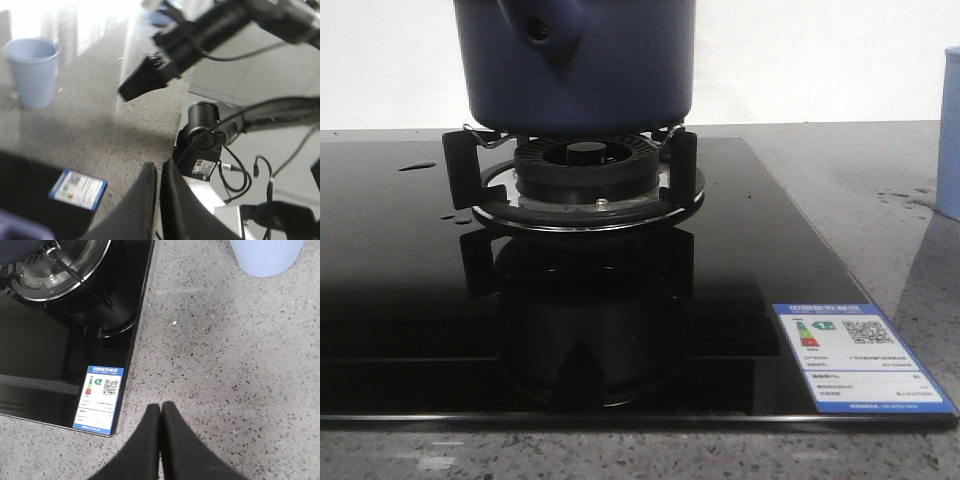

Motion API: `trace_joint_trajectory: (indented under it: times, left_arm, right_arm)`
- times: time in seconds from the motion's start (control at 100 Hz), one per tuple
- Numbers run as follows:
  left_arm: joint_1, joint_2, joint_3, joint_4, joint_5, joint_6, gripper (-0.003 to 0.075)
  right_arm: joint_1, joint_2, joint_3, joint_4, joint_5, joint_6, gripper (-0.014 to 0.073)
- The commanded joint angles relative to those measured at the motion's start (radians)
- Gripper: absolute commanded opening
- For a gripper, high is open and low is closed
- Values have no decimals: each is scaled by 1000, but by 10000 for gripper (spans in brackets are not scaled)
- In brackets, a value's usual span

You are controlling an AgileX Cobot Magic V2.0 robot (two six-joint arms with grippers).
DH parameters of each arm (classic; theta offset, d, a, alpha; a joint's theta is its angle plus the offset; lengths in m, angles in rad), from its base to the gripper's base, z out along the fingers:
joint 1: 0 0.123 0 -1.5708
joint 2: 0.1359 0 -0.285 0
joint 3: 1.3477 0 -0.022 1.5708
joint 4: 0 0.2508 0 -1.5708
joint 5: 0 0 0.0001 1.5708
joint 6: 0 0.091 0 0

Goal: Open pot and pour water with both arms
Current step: 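Reach the left gripper to the blue lid knob and grasp it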

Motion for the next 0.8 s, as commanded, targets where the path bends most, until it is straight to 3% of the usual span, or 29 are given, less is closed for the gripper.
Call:
trace_joint_trajectory:
  times: [0.0,0.11,0.23,0.44,0.57,0.68,0.79]
  left_arm:
    - [-10,22,-59,-122,5,210,-1]
    - [-10,41,-86,-189,5,483,-1]
    - [-10,52,-101,-236,-69,611,6]
    - [10,67,-105,-254,-229,711,99]
    - [85,93,-105,-330,-249,769,99]
    - [187,129,-105,-475,-160,839,94]
    - [335,187,-105,-664,56,880,92]
  right_arm:
    - [-5,15,-33,24,-57,-19,-69]
    - [-5,15,-33,24,-57,-27,-69]
    - [-5,15,-33,24,-57,-27,-69]
    - [-5,15,-33,24,-64,-27,-69]
    - [-5,15,-33,24,-76,-27,-69]
    - [-5,15,-33,24,-84,-27,-69]
    - [-5,15,-33,24,-88,-27,-69]
